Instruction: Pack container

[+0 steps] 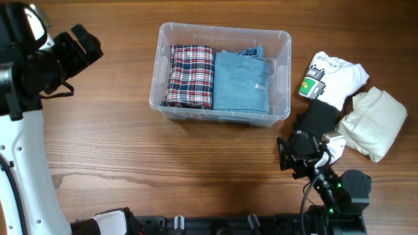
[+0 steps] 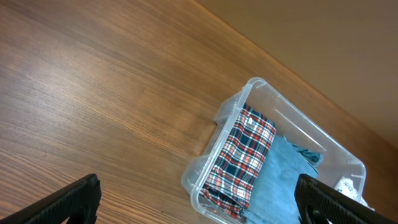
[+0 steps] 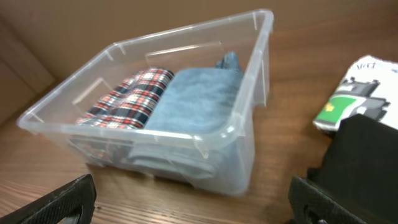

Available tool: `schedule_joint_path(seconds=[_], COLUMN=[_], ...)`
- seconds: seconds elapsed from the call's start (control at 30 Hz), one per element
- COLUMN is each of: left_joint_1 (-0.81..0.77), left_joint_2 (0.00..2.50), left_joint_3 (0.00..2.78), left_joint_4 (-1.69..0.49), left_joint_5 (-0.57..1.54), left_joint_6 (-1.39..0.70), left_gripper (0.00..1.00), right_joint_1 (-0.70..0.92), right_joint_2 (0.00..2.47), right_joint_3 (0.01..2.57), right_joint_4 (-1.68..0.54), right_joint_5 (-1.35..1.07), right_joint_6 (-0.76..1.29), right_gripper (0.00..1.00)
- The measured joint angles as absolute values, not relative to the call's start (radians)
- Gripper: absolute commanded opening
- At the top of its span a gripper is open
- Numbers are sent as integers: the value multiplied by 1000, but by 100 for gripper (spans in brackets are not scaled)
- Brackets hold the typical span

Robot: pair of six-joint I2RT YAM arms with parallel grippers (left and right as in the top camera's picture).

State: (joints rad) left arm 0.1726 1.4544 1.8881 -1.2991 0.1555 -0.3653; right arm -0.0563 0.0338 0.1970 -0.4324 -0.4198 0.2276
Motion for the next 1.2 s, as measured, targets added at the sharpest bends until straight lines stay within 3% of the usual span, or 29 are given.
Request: schedule_joint_path(seconds=[0.4, 0.57, 0.77, 1.03, 1.2], left_joint_1=[176, 176, 176, 176, 176], left_joint_2=[1455, 1455, 1455, 1455, 1455], left_joint_3=[1888, 1888, 1888, 1888, 1888], left_joint_4=[-1299, -1299, -1299, -1300, -1299], left_joint_5=[156, 155, 155, 155, 155], left_joint_6=[-365, -365, -365, -365, -365], left_gripper=[100, 100, 100, 100, 100], right_joint_1=[-56, -56, -56, -56, -56], right_joint_2=[464, 617, 695, 768, 788], right_joint_3=[558, 585, 656, 1084, 1084], right_joint_4=[-543, -535, -610, -947, -894], right_joint_5=[-433, -543, -579, -474, -362], right_joint_6=[182, 209, 208, 103, 163], right_gripper=[100, 100, 100, 100, 100])
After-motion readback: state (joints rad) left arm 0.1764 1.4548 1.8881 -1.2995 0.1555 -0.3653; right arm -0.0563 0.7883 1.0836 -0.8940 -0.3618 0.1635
